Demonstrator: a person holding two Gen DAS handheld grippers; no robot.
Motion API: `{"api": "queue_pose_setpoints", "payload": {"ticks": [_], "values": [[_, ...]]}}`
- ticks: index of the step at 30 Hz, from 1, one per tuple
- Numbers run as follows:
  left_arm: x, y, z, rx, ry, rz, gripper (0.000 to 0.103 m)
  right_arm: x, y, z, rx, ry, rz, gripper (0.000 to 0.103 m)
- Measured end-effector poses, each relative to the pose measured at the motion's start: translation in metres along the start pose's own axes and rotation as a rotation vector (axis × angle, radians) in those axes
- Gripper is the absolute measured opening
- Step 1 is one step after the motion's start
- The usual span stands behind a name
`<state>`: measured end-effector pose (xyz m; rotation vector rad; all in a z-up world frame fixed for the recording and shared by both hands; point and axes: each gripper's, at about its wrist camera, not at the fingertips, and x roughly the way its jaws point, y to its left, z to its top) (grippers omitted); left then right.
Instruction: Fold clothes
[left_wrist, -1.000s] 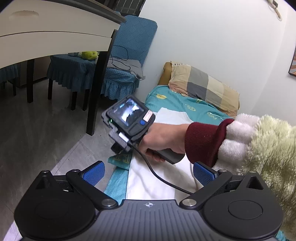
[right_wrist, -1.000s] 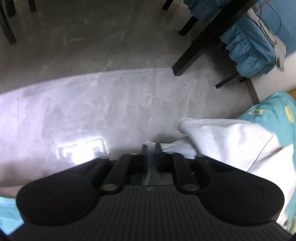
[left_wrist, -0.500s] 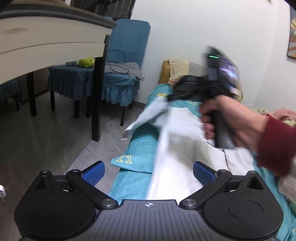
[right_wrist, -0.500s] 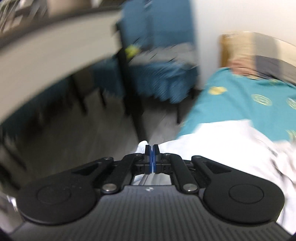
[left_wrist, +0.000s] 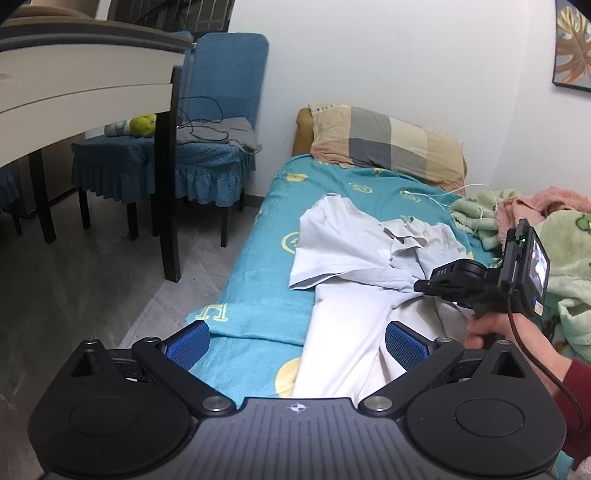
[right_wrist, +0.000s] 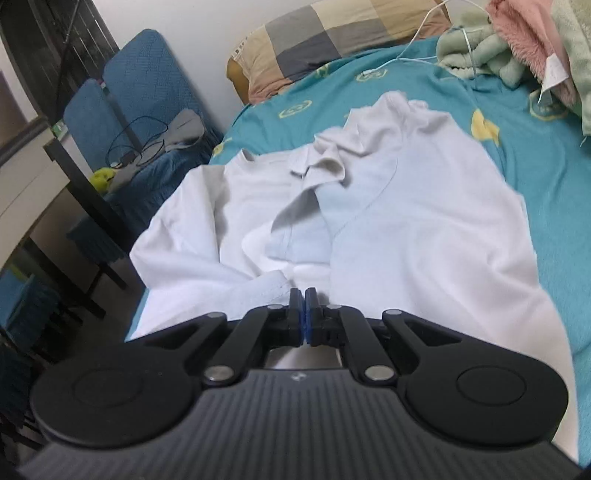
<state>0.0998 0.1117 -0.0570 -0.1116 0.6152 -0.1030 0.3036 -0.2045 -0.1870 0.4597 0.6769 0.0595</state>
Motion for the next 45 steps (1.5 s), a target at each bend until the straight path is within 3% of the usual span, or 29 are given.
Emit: {"api": "queue_pose_setpoints", "payload": {"ticks": [7, 15, 17, 18, 19, 21, 24, 29, 32, 37, 41, 45], "values": [[0.004, -0.008, 0.004, -0.010, -0.018, -0.016, 0.102, -0.029, 0.017, 0.008, -0.014, 0.036, 0.017, 0.007], [-0.016, -0.019, 0.001, 0.023, -0.058, -0.036, 0.102, -0.143, 0.036, 0.008, -0.143, 0.004, 0.008, 0.010], [-0.020, -0.023, 0.001, 0.028, -0.055, -0.046, 0.102, -0.176, 0.039, 0.004, -0.165, -0.011, 0.015, 0.029], [-0.022, -0.024, 0.001, 0.028, -0.056, -0.052, 0.102, -0.191, 0.039, 0.001, -0.171, -0.029, 0.022, 0.052], [-0.025, -0.026, 0.001, 0.029, -0.062, -0.058, 0.102, -0.207, 0.039, -0.003, -0.178, -0.048, 0.030, 0.068], [-0.029, -0.029, 0.000, 0.041, -0.073, -0.058, 0.102, -0.236, 0.039, -0.012, -0.200, -0.091, 0.041, 0.076], [-0.032, -0.033, 0.000, 0.037, -0.070, -0.067, 0.102, -0.261, 0.037, -0.029, -0.235, -0.125, 0.046, 0.075], [-0.023, -0.026, 0.004, -0.067, -0.035, -0.103, 0.102, -0.271, 0.029, -0.048, -0.217, -0.128, 0.070, 0.075], [0.003, -0.020, 0.015, -0.154, 0.023, -0.123, 0.102, -0.271, 0.023, -0.045, -0.196, -0.124, 0.103, 0.075], [0.077, 0.000, 0.034, -0.371, 0.122, -0.160, 0.100, -0.255, -0.002, -0.035, -0.138, -0.138, 0.065, 0.075], [0.145, 0.022, 0.038, -0.546, 0.182, -0.142, 0.097, -0.233, -0.025, -0.031, -0.078, -0.106, 0.037, 0.075], [0.199, 0.039, 0.035, -0.650, 0.222, -0.120, 0.089, -0.209, -0.035, -0.025, -0.061, -0.094, 0.030, 0.075]]}}
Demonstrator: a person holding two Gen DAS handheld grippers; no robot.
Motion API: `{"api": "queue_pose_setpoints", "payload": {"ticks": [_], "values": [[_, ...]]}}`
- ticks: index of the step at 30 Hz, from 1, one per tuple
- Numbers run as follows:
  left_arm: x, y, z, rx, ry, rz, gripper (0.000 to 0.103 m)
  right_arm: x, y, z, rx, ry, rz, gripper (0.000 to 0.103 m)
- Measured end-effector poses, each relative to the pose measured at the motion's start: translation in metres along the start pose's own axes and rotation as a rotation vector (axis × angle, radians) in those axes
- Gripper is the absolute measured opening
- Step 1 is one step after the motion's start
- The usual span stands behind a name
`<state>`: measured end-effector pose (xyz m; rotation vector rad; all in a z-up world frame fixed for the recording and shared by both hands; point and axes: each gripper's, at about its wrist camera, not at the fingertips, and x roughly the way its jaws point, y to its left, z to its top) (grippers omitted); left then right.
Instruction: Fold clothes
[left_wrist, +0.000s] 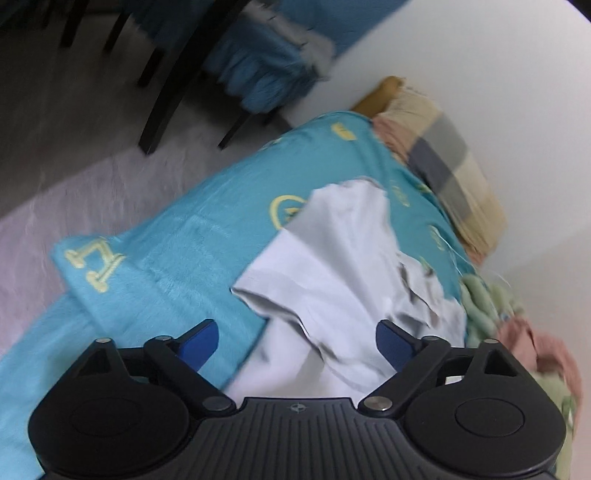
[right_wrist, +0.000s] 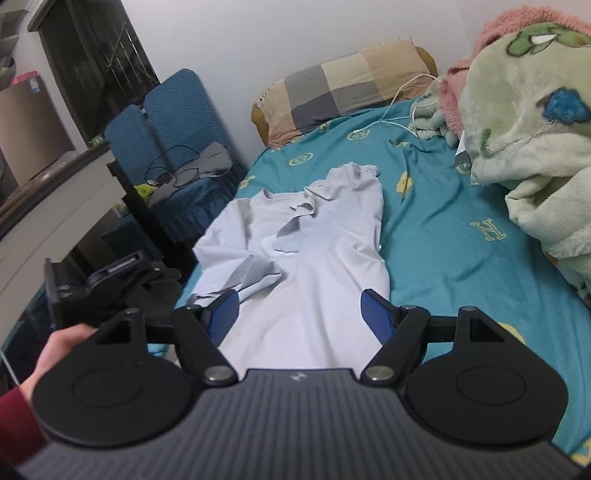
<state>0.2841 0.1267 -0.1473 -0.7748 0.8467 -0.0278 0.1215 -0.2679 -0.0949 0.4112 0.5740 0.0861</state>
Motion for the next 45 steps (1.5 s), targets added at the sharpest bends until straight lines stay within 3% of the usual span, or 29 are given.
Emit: {"api": "queue_pose_setpoints", "payload": {"ticks": [4, 7, 9, 10, 12, 16, 20, 25, 28, 33, 37, 42, 45], "values": [[0.025, 0.003, 0.008, -0.017, -0.046, -0.001, 0.086, 0.020, -0.010, 0.001, 0.028, 0.024, 0.000, 0.075], [0.037, -0.001, 0.014, -0.002, -0.040, -0.005, 0.054, 0.034, -0.019, 0.002, 0.059, 0.044, 0.003, 0.075], [0.043, -0.010, 0.017, 0.026, -0.018, 0.002, 0.015, 0.038, -0.023, 0.003, 0.072, 0.050, 0.003, 0.075], [0.045, -0.017, 0.018, 0.055, -0.017, 0.013, 0.007, 0.037, -0.024, 0.003, 0.080, 0.051, 0.005, 0.075], [0.041, -0.034, 0.021, 0.134, -0.055, 0.020, 0.004, 0.033, -0.025, 0.003, 0.096, 0.048, 0.013, 0.075], [0.029, -0.096, 0.030, 0.338, -0.143, 0.000, 0.003, 0.020, -0.025, 0.004, 0.113, 0.021, 0.007, 0.075], [0.039, -0.177, 0.028, 0.576, -0.174, -0.019, 0.003, 0.016, -0.026, 0.005, 0.124, 0.014, 0.005, 0.075], [0.092, -0.265, -0.001, 0.823, -0.116, -0.008, 0.003, 0.020, -0.035, 0.006, 0.157, 0.020, 0.000, 0.075], [0.136, -0.294, -0.030, 0.939, -0.064, 0.007, 0.003, 0.025, -0.044, 0.005, 0.186, 0.031, -0.009, 0.075], [0.198, -0.297, -0.066, 1.009, 0.018, 0.062, 0.002, 0.038, -0.056, 0.002, 0.217, 0.057, -0.019, 0.075], [0.219, -0.268, -0.066, 0.961, 0.062, 0.055, 0.008, 0.052, -0.063, -0.003, 0.212, 0.078, -0.030, 0.075], [0.173, -0.246, -0.060, 0.931, 0.038, 0.017, 0.046, 0.066, -0.067, -0.004, 0.224, 0.097, -0.024, 0.075], [0.120, -0.227, -0.059, 0.927, 0.017, 0.009, 0.055, 0.066, -0.066, -0.003, 0.208, 0.086, -0.021, 0.075]]}}
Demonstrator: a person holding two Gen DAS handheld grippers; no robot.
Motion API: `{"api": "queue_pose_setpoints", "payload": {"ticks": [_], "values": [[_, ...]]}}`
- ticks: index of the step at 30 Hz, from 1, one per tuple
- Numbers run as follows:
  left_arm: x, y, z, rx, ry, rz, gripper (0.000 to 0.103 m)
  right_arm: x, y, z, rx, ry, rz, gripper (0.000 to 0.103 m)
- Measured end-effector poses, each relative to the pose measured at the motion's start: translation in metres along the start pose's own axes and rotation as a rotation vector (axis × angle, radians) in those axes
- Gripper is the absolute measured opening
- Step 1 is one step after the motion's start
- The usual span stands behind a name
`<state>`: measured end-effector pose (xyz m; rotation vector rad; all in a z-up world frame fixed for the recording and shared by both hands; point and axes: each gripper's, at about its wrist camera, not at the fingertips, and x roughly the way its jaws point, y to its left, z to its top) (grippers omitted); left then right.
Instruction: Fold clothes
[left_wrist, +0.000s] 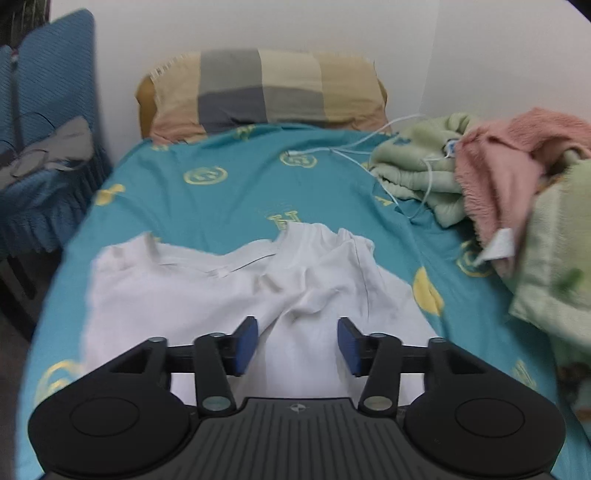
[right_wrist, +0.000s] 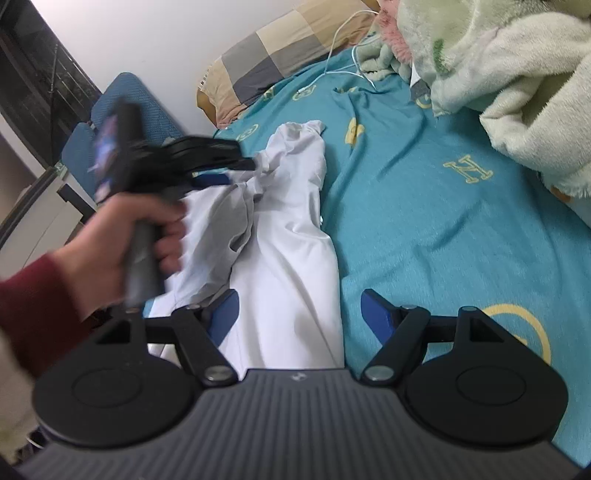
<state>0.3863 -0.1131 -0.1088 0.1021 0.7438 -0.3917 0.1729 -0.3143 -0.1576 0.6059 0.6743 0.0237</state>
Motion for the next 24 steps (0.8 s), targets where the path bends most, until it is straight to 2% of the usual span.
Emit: {"api": "queue_pose_setpoints", "payload": {"ticks": [4, 9, 12, 17, 20, 22, 24], "values": [[-0.084, 0.032, -0.046, -0.116, 0.045, 0.005, 0.062, -0.005, 0.007, 0.000, -0.034, -0.024, 0.005, 0.075], [-0.184, 0.080, -0.121, -0.261, 0.181, 0.060, 0.064, -0.022, 0.015, -0.002, -0.076, -0.057, 0.010, 0.075], [-0.227, 0.108, -0.165, -0.369, 0.294, 0.075, 0.064, -0.034, 0.020, -0.003, -0.092, -0.066, 0.012, 0.075], [-0.261, 0.139, -0.214, -0.476, 0.449, 0.092, 0.064, -0.063, 0.027, -0.013, -0.093, -0.064, 0.018, 0.075], [-0.267, 0.150, -0.227, -0.503, 0.508, 0.053, 0.064, -0.080, 0.027, -0.024, -0.095, -0.048, 0.001, 0.075], [-0.270, 0.149, -0.226, -0.469, 0.527, 0.035, 0.063, -0.085, 0.026, -0.030, -0.085, -0.027, -0.006, 0.075], [-0.276, 0.143, -0.224, -0.378, 0.548, 0.027, 0.060, -0.086, 0.027, -0.032, -0.076, -0.016, -0.020, 0.075]]}}
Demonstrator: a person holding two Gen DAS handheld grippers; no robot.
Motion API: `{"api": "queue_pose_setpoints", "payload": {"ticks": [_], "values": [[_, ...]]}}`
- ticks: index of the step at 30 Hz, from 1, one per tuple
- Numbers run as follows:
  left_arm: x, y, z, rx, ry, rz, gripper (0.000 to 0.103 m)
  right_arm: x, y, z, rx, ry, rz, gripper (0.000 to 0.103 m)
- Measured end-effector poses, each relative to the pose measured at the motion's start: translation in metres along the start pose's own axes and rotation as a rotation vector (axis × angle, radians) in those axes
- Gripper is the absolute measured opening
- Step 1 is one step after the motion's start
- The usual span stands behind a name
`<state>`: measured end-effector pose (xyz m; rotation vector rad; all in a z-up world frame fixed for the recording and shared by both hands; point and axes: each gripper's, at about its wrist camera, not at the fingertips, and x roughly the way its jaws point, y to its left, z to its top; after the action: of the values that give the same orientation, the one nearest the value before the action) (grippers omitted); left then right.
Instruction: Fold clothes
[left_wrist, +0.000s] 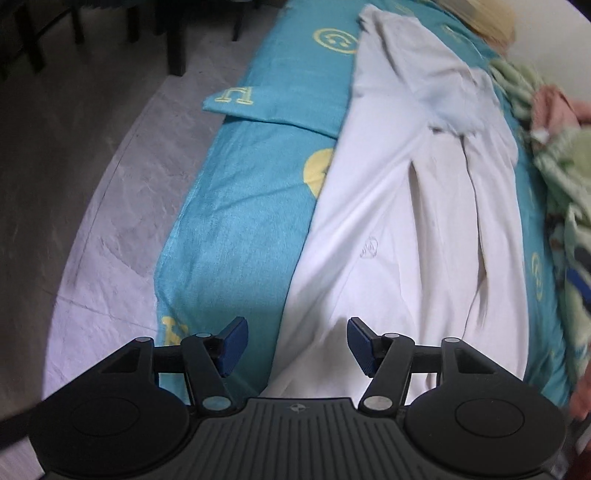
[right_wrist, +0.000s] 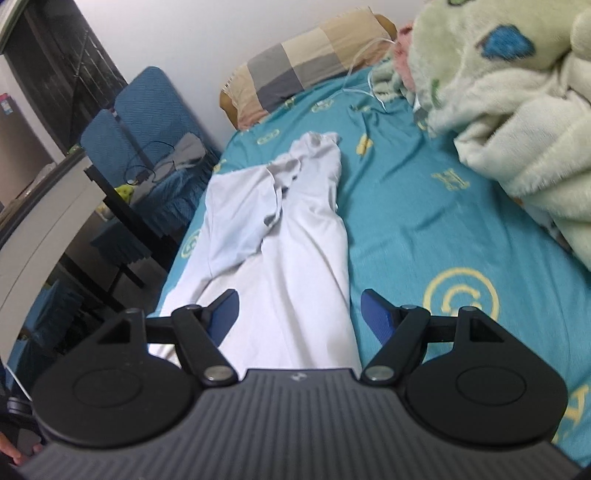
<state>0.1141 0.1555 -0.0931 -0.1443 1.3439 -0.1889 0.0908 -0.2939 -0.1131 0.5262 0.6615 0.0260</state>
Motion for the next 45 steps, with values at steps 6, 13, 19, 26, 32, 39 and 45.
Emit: {"api": "queue_pose_setpoints", "payload": {"ticks": [6, 13, 19, 26, 32, 39, 45], "values": [[0.002, -0.002, -0.009, 0.124, 0.088, 0.022, 0.057, 0.006, 0.013, -0.004, -0.029, 0.000, -0.048, 0.075], [0.029, -0.007, -0.013, 0.170, 0.228, 0.004, 0.035, 0.021, 0.026, -0.009, -0.086, 0.027, -0.061, 0.075], [0.008, -0.050, -0.032, 0.370, 0.240, 0.039, 0.004, 0.023, 0.020, -0.009, -0.059, 0.034, -0.042, 0.075], [-0.055, -0.109, -0.051, 0.553, 0.081, 0.110, 0.000, 0.021, 0.016, -0.009, -0.024, 0.054, 0.027, 0.075], [-0.115, -0.168, -0.066, 0.631, -0.058, -0.013, 0.000, 0.020, 0.014, -0.007, 0.020, 0.065, 0.085, 0.075], [-0.085, -0.195, -0.096, 0.636, -0.050, -0.142, 0.000, 0.062, 0.009, 0.004, 0.224, 0.208, 0.312, 0.076], [-0.045, -0.172, -0.094, 0.581, -0.108, -0.087, 0.005, 0.138, 0.045, 0.014, 0.217, 0.296, 0.371, 0.069]]}}
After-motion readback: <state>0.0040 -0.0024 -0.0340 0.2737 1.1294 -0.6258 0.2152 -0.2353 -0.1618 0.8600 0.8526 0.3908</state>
